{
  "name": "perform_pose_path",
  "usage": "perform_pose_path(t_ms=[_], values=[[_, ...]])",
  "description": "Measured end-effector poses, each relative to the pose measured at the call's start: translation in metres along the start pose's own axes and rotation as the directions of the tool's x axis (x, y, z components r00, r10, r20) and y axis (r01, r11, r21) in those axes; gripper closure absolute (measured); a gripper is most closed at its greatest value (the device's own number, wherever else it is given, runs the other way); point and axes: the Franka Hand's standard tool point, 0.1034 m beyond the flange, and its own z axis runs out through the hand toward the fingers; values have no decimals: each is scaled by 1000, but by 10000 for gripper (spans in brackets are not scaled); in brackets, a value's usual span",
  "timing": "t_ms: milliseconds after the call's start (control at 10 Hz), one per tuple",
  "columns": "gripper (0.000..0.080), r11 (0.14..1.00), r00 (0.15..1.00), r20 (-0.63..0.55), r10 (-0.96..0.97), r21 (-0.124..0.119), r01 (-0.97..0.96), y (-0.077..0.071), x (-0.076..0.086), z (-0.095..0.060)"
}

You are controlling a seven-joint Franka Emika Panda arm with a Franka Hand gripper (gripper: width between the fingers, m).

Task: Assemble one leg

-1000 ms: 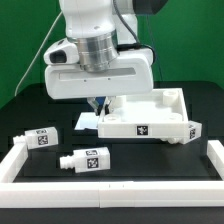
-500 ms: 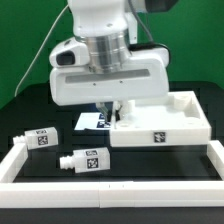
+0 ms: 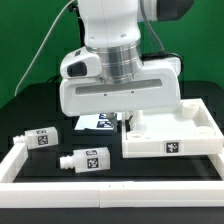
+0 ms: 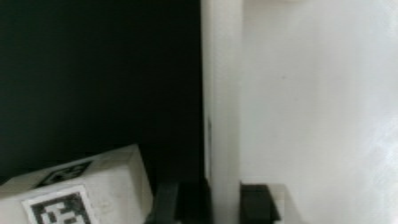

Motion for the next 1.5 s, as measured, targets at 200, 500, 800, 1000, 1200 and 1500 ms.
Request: perform_pose_path(t_ms=[200,500,800,1000,1200,1500], values=[[745,1000,1000,6,3,0,-3,3,9,5],[745,1000,1000,-7,5,-7,-5,3,39,30],[745,1000,999,-30,-28,-6,28,6,40,35],[745,1000,999,-30,-29,-6,28,6,40,35],[745,1000,999,-41,-6,-7,6,1,54,37],[745,1000,999,-38,7,-26,-8,1,63,36]])
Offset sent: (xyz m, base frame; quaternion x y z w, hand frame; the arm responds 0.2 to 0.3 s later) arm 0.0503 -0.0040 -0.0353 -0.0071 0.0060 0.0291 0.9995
